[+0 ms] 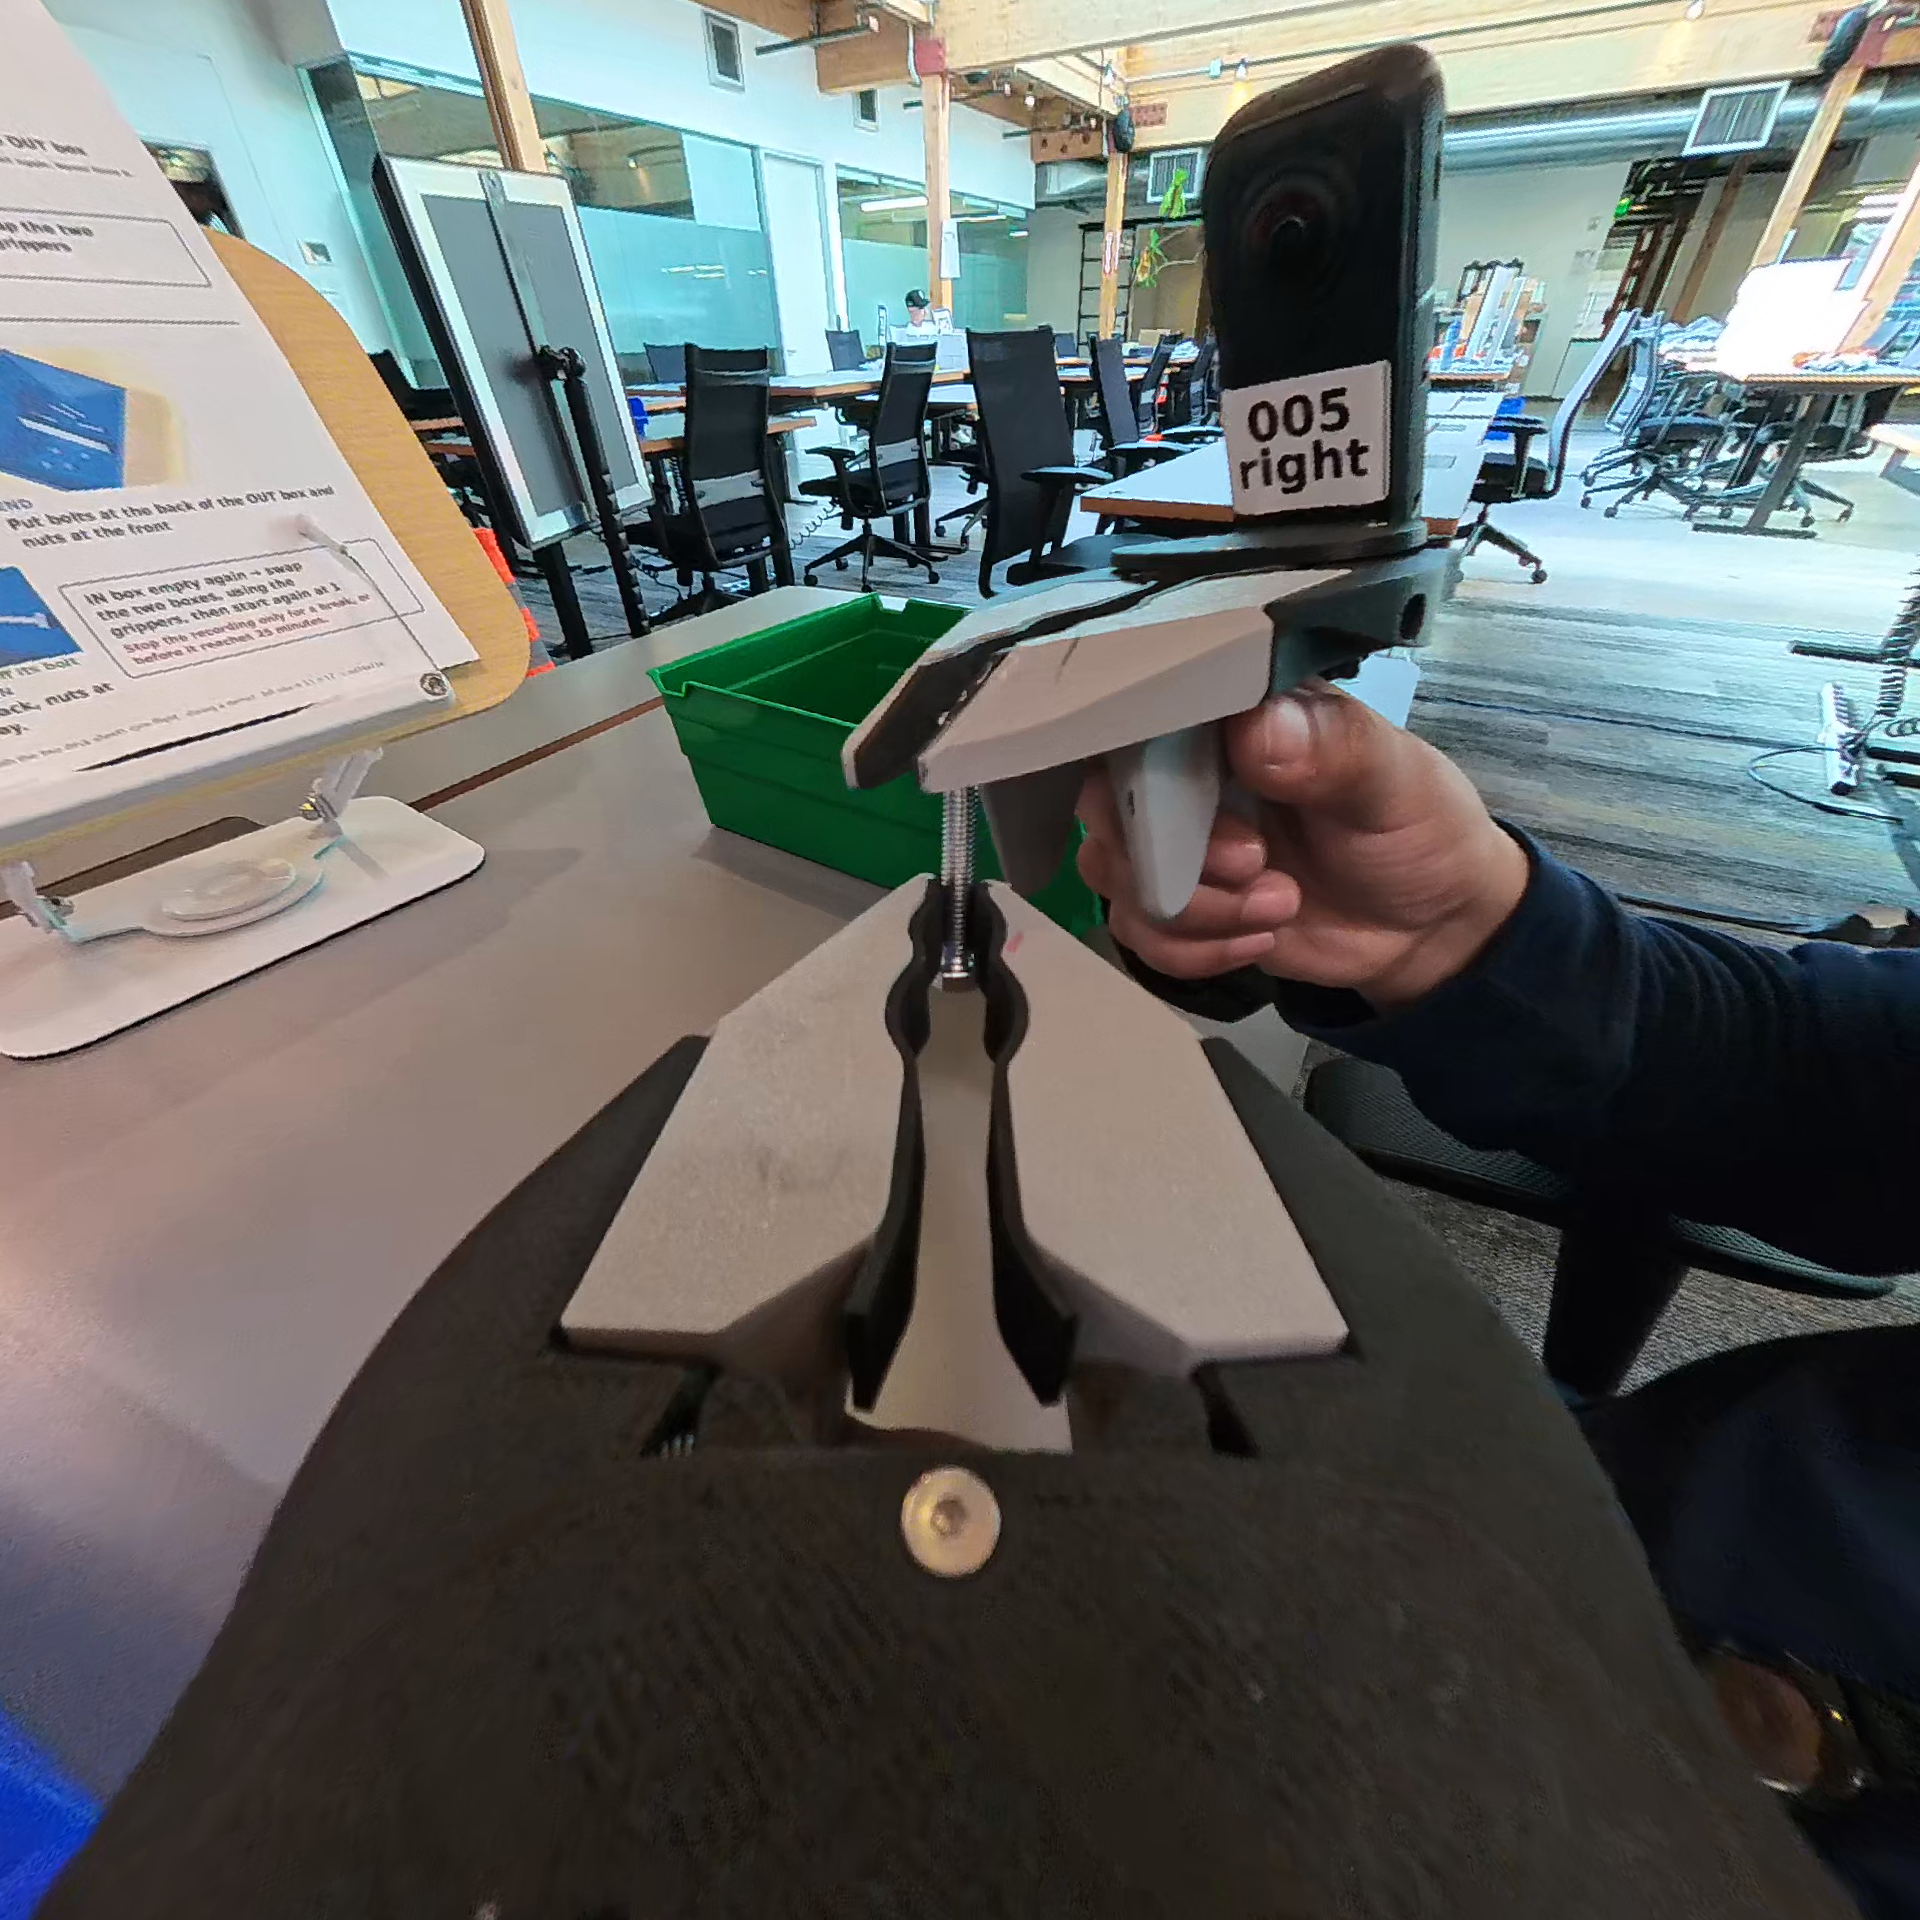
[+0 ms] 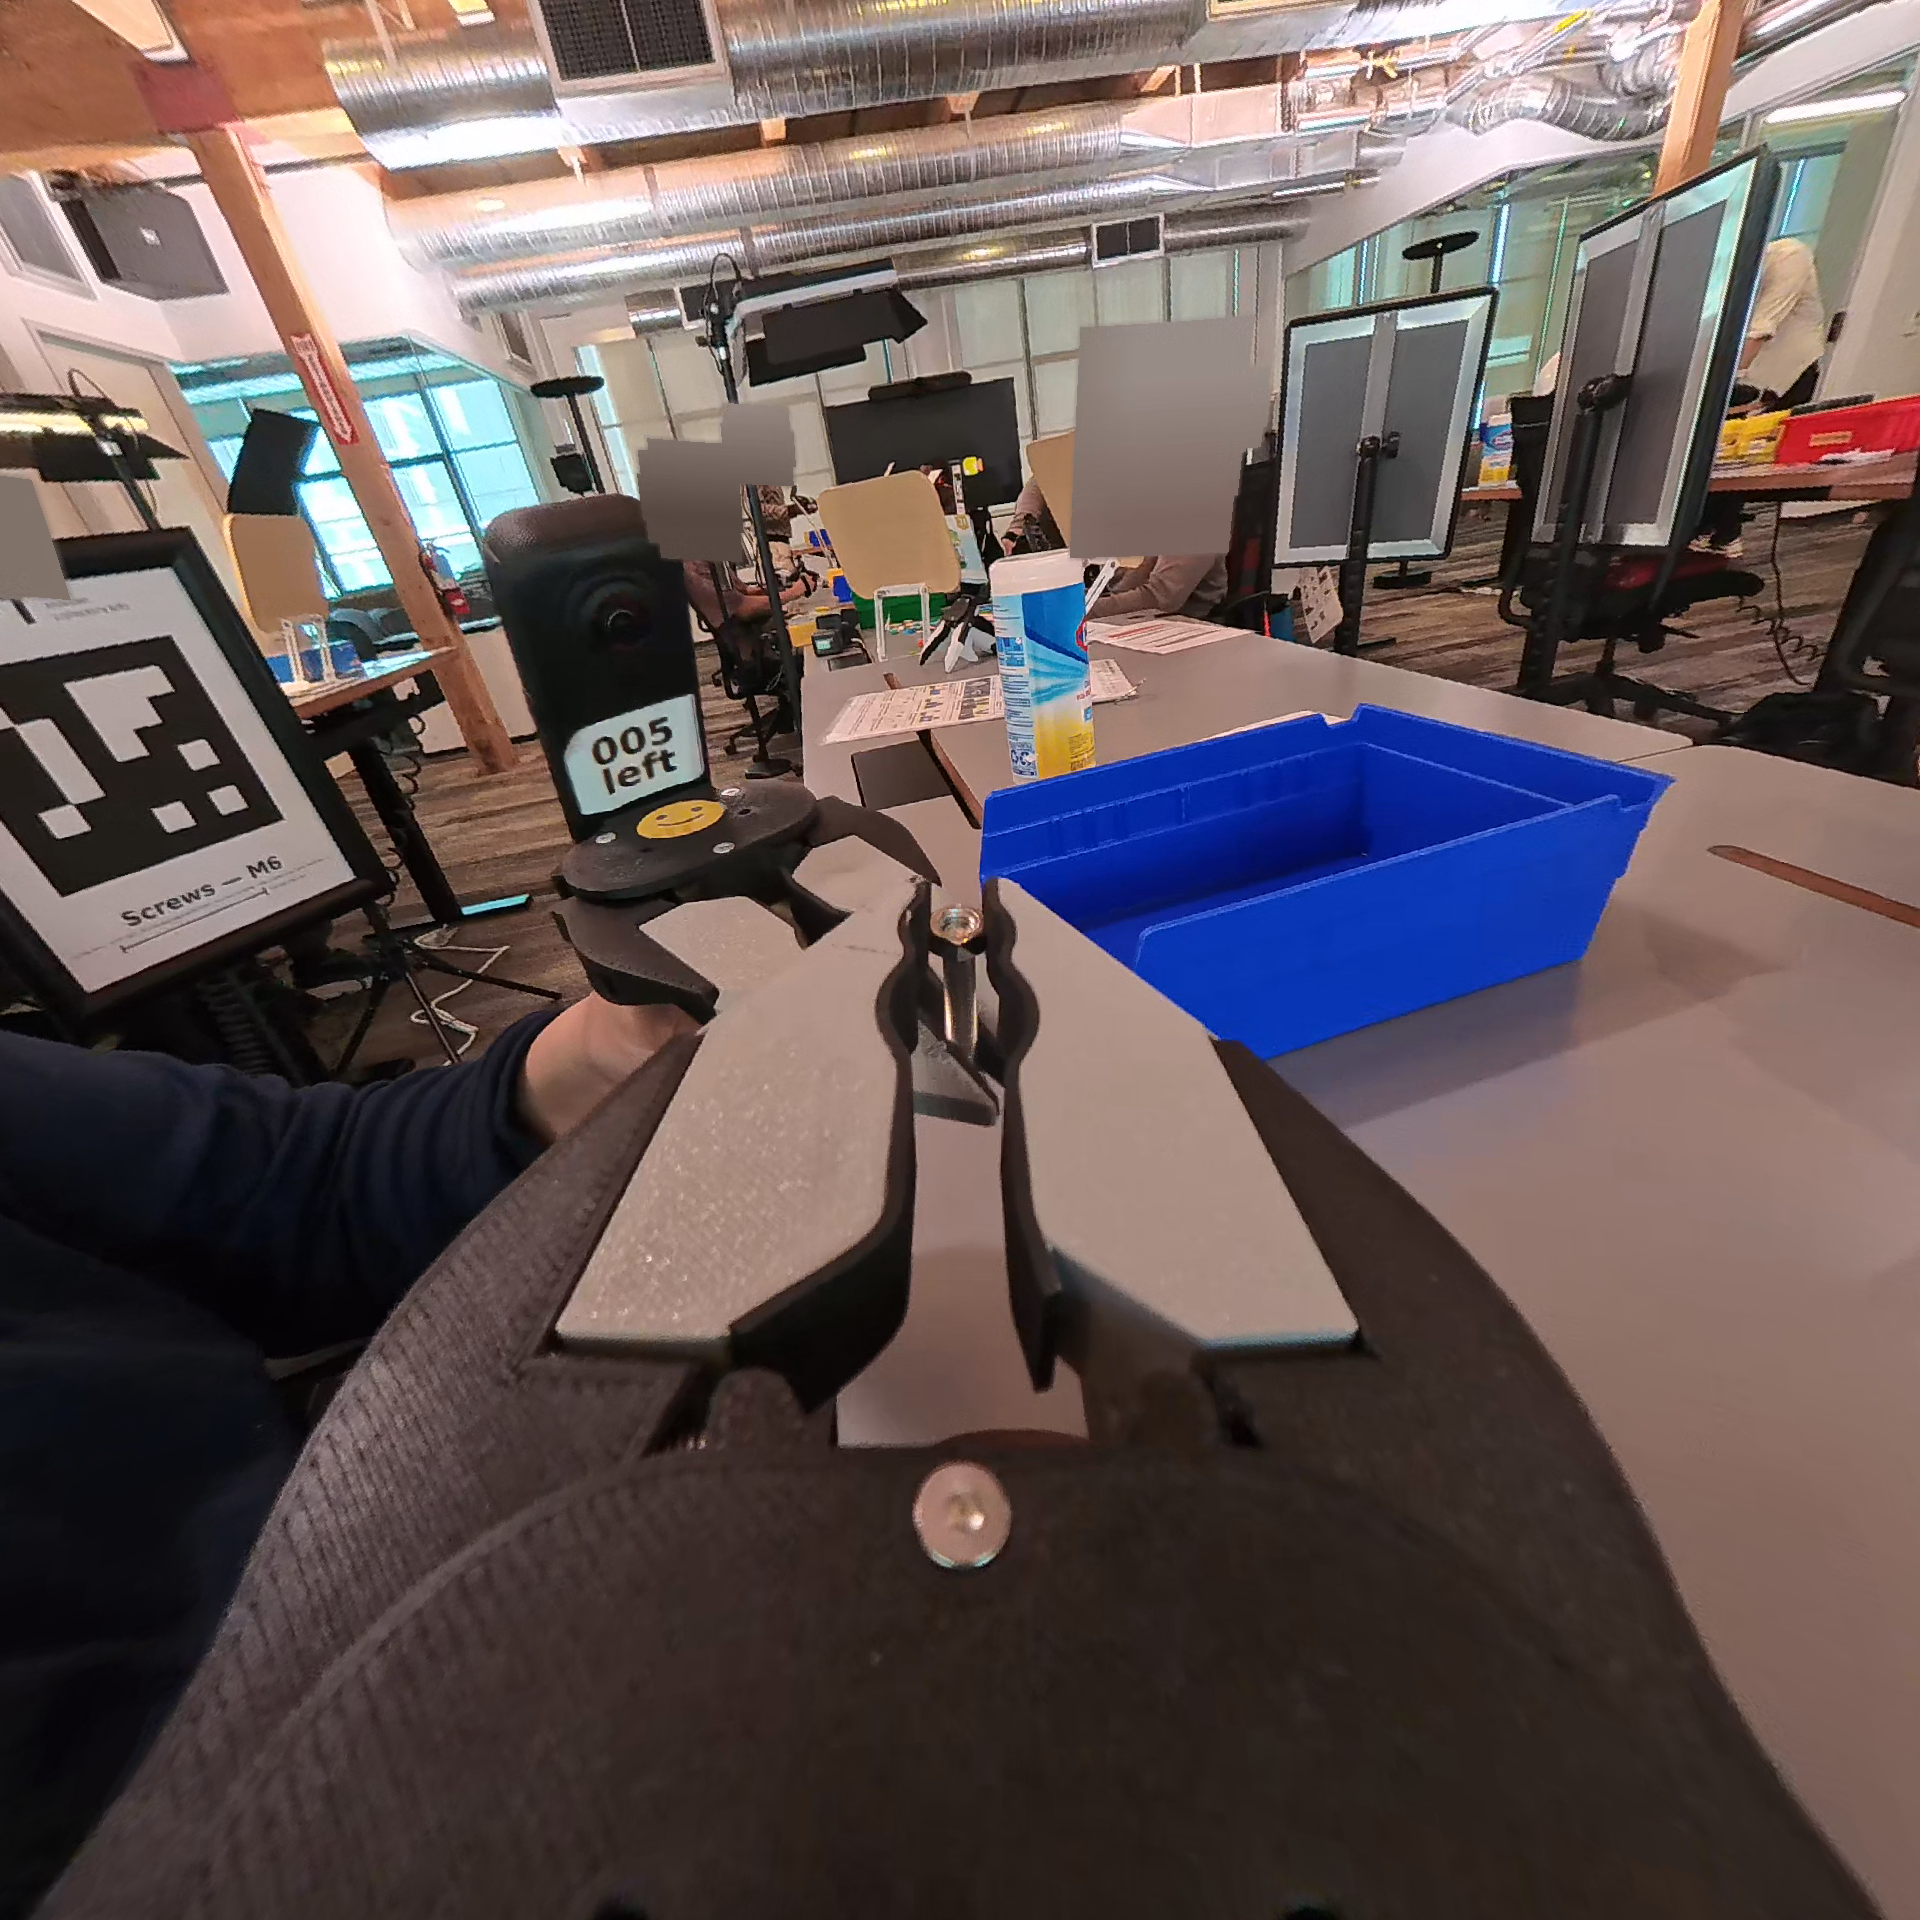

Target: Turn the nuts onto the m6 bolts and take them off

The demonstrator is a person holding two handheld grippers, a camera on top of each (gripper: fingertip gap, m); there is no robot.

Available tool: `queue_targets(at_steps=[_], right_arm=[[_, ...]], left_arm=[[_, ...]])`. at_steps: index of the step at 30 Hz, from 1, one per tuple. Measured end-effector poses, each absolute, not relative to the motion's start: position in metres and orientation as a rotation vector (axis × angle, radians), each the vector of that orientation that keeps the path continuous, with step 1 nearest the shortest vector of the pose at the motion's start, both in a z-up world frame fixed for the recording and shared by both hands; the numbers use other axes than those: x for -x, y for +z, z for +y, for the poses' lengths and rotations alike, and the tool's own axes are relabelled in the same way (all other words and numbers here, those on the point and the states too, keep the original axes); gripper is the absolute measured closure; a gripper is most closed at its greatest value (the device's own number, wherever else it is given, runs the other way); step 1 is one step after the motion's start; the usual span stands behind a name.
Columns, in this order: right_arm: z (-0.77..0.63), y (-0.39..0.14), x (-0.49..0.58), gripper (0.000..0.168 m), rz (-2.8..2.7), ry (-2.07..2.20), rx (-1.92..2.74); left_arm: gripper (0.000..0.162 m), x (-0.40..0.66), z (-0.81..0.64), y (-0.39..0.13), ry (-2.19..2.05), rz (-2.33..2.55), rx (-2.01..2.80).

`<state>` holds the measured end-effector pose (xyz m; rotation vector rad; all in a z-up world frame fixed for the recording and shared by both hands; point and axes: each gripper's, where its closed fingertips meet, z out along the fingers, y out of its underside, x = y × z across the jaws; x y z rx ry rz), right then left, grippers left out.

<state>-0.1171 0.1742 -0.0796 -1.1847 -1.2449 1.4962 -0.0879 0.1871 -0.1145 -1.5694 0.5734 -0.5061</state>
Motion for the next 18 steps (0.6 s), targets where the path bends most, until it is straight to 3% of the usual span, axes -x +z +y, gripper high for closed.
queue_targets(at_steps=[18], right_arm=[[0.170,-0.084,0.120,0.162,-1.266,1.504,1.194]], left_arm=[[0.159,0.090,0.183,-0.105,-0.561,0.548,1.540]])
